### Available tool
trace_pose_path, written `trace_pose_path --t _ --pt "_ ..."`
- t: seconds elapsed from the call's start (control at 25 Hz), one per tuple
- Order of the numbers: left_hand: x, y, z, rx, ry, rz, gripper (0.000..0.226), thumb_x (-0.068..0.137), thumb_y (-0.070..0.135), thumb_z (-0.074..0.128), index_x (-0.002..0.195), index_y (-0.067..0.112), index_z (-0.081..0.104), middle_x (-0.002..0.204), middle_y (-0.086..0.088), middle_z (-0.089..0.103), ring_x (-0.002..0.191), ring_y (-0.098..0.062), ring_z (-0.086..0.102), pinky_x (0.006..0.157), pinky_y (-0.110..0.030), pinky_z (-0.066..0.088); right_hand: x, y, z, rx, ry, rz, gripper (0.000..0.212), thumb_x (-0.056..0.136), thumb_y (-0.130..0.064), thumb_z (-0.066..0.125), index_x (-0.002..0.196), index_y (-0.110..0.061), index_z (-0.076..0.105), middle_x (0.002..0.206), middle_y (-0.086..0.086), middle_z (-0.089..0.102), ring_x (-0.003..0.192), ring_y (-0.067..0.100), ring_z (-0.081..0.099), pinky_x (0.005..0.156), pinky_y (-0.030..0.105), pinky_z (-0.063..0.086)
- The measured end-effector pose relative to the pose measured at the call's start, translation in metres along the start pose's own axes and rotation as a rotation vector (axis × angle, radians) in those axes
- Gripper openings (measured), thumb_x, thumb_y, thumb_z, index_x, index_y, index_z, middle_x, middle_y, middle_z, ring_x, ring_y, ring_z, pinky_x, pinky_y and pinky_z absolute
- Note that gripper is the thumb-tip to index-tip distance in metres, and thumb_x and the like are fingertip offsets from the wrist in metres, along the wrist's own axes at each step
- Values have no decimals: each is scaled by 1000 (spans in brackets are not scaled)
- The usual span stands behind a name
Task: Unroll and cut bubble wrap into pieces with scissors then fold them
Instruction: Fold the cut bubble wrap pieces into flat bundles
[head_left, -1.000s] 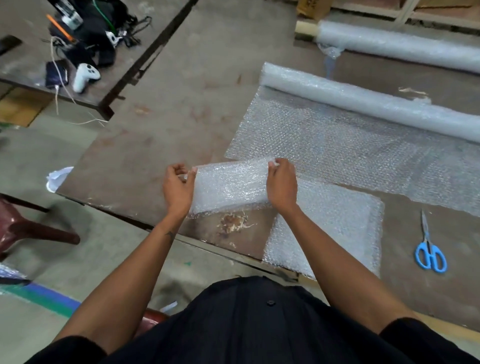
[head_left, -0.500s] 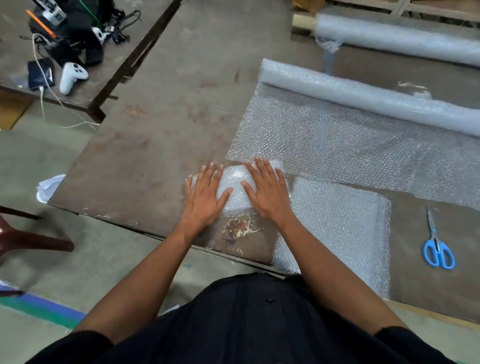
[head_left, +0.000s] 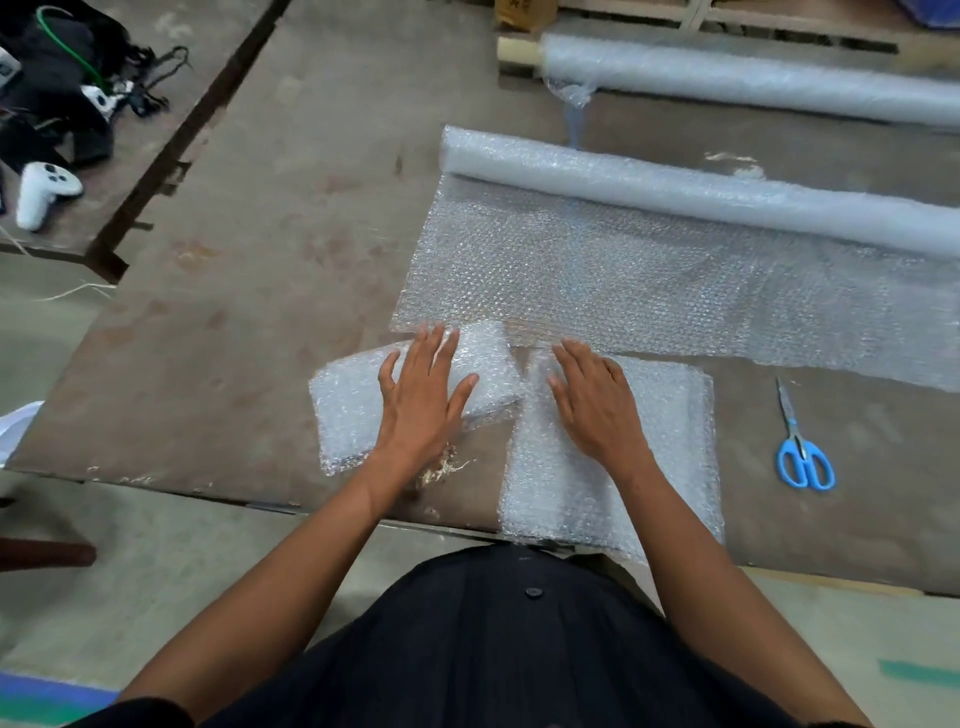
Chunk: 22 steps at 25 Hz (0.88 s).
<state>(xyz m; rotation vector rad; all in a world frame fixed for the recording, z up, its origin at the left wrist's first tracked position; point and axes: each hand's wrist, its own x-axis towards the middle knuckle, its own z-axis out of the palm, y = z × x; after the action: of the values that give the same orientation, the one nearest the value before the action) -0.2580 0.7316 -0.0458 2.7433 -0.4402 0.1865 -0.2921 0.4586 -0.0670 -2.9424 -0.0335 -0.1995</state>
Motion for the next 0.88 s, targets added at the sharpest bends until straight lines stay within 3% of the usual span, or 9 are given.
trace_pose_path --t 0.16,0.36,0.48,0.56,0.68,0.88 --pt "19 67 16 -205 -85 138 46 112 38 47 155 24 50 158 3 52 144 -19 46 113 -45 35 -26 33 -10 -116 -17 64 45 114 -31 35 154 -12 45 157 12 50 145 30 47 114 49 38" --pt "42 121 52 -229 -266 123 49 111 24 50 158 11 46 156 -13 54 142 -34 49 111 -51 42 -49 55 -12 -148 -97 226 49 111 -30 45 156 -10 45 159 20 49 148 43 45 113 64 39" --pt "55 134 65 -169 -287 82 45 109 10 49 153 2 50 146 -25 56 130 -42 56 108 -50 47 -56 76 -22 -106 -132 240 48 111 -30 46 155 -12 47 159 17 50 145 40 49 106 61 47" --pt "60 138 68 -177 -275 49 45 107 7 55 152 3 50 142 -24 55 123 -37 58 107 -47 50 -59 93 -29 -37 -105 197 44 111 -24 45 153 -10 48 154 14 53 139 35 53 104 55 50" --pt "70 141 64 -222 -323 23 50 102 8 67 149 6 53 139 -19 51 113 -29 60 107 -42 51 -54 119 -39 47 -66 291 46 110 -18 47 154 -9 45 148 15 56 135 34 54 106 51 47" --pt "82 146 54 -178 -352 -33 38 91 20 83 125 13 66 128 -9 53 94 -20 59 89 -35 53 -37 148 -50 101 -104 367 41 108 -21 56 147 -10 53 139 17 57 126 34 54 104 47 46"
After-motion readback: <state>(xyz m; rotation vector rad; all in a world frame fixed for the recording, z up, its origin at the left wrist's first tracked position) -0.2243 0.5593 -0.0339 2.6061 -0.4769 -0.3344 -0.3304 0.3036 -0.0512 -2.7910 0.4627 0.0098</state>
